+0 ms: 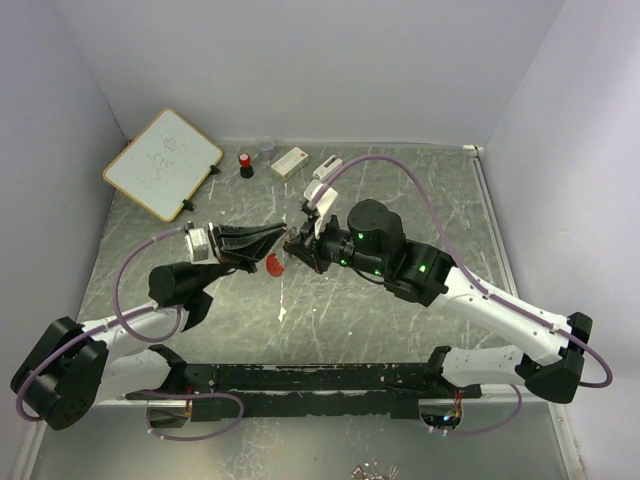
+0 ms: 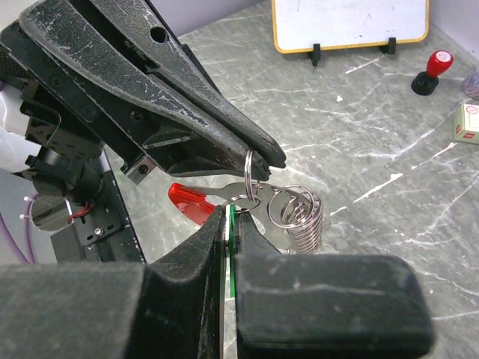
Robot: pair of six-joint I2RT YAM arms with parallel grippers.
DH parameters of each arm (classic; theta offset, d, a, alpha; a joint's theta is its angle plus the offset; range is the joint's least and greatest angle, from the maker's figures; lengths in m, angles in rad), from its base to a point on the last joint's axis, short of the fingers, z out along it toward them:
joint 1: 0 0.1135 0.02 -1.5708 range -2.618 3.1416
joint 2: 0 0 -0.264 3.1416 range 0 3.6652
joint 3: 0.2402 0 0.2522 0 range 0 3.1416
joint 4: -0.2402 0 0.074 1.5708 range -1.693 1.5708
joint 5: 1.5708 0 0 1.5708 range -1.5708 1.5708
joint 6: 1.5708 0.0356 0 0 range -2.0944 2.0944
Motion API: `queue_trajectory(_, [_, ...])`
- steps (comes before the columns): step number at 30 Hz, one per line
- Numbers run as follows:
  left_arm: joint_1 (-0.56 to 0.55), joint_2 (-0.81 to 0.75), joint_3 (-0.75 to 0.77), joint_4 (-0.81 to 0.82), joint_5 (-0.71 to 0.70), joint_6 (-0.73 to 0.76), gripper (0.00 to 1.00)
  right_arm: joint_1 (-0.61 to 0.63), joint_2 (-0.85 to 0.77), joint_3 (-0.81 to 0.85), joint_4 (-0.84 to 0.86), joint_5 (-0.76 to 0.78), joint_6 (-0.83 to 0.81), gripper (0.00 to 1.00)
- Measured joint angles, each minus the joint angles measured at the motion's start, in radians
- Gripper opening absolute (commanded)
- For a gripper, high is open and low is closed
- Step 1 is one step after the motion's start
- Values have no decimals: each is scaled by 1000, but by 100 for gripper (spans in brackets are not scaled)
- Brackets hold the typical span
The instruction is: Remove the keys from the keyring
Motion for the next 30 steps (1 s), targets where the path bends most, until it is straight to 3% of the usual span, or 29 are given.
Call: queue_trajectory(30, [-8,-63,-27,0,-48,14,7,-3,31,-66,189,-45,0,0])
